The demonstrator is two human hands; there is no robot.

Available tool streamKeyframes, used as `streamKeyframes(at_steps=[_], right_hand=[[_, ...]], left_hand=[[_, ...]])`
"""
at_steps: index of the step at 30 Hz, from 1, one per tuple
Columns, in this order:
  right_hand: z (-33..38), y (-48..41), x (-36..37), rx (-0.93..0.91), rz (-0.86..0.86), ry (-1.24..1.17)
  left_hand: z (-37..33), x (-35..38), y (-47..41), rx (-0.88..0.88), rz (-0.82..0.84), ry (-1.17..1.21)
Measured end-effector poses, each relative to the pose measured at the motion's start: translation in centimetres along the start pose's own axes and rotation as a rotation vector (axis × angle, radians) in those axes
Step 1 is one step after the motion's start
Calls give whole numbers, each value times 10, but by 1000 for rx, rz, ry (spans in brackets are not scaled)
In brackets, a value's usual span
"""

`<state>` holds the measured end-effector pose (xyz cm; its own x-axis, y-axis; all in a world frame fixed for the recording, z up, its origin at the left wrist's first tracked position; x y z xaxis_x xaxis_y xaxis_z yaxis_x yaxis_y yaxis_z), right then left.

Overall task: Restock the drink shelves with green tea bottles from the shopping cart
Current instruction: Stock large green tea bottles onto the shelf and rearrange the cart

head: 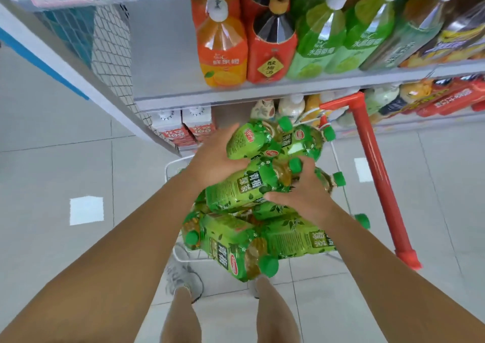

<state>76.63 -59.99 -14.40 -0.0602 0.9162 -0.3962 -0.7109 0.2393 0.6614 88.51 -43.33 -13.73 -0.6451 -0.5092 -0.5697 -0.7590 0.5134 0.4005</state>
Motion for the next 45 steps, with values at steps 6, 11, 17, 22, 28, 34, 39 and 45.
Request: streamKeyframes(at_steps=[6, 11, 17, 22, 28, 34, 39, 45], right_hand=[[3, 8, 10, 18, -74, -86], [13, 25, 19, 23, -158, -134], [27, 30, 33, 20, -174, -102], [50, 25, 34, 16, -148, -75], [132, 24, 20, -325, -317, 32], [214, -2, 33, -677, -480, 60], [257, -39, 70, -875, -554, 128], [306, -82, 119, -964, -492, 228]], left_hand=[[-1, -2, -31, 69, 174, -24], [15, -28, -11, 81, 43, 154], [42, -68, 22, 84, -105, 355], [60, -111, 29, 129, -249, 427], [87, -159, 46, 242, -475, 381], [119, -209, 49, 427, -691, 442], [156, -232, 41, 549, -791, 475], [170, -245, 45, 647, -826, 531]])
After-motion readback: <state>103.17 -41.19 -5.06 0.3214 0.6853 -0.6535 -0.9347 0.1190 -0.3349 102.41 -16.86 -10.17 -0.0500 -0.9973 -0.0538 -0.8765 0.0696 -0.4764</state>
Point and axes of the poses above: each hand's wrist, its own y-axis away from the middle knuckle, its own x-axis out of the palm, z = x × y, the point moved 7 cm from there along -y, towards the middle knuckle, and after that the axes turned 4 degrees about x, right-handed, at the moved point
